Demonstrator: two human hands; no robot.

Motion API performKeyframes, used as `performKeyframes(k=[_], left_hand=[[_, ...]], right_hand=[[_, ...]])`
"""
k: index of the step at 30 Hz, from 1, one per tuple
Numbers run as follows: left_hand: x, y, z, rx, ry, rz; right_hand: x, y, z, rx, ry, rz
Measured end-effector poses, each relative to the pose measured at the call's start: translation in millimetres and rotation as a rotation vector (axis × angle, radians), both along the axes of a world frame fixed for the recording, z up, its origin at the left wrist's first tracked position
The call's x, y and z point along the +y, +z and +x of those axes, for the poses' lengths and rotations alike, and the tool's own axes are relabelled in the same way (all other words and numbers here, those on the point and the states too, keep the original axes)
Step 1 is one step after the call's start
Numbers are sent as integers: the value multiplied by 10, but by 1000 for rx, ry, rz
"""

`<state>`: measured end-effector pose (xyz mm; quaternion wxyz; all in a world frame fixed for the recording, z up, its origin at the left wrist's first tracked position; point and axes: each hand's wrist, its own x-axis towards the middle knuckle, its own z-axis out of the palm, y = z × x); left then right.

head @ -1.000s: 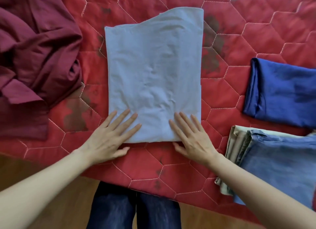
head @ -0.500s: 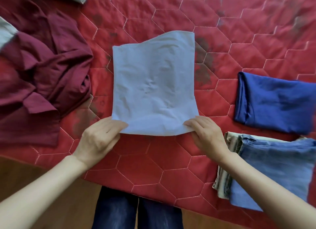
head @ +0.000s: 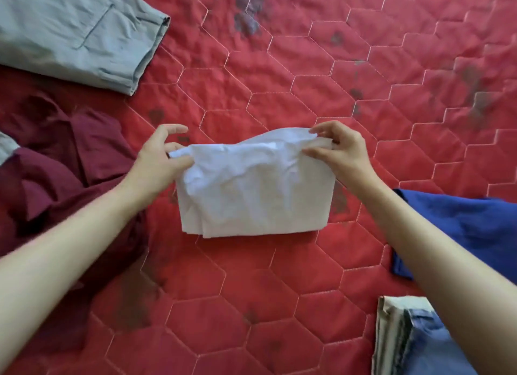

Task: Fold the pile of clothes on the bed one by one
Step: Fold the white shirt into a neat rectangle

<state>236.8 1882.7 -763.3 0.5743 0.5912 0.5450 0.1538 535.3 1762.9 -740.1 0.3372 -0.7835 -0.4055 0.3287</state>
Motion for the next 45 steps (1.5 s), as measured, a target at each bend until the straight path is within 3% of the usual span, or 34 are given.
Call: performKeyframes(k=[4,9,15,20,23,28,30,32,34,36,38,41,45], left_hand=[[214,-537,226,68,184,-106],[-172,-584,178,39,435,-44],[-599,-362,60,-185,431,-271],[-398,-324,58,-208,371,-180],[-266,-388,115,-136,336,-148],[-160,-520,241,122,282,-89],[-213,-474,314,352,282,89],[-302,-344,407,491,278,360],[-377,-254,520,436,145,588],[-463,-276,681,375,-80,702],[-545,-369,835,383,-251,750],[-552,-593,851,550,-398,700],[-361,-893,564,736,-416,693]], right_hand=[[296,-484,50,32,-91,-119],[97,-604,-150,79,-339,-54],[-368,-562,-265,250,-317,-61],[-260,-444,-212,263,-255,60],[-99,-478,-208,232,-228,-5],[77,-594,-243,112,-317,-146],[116,-570,-326,8,-379,-187],[126,-535,-430,-247,-411,-184],[160,-508,-582,-509,-337,-59],[253,-527,-798,-634,-170,86],[355,-621,-1029,-681,58,115],[386,-814,-1097,-733,268,-84],[250,-1008,-774,-771,153,-305]])
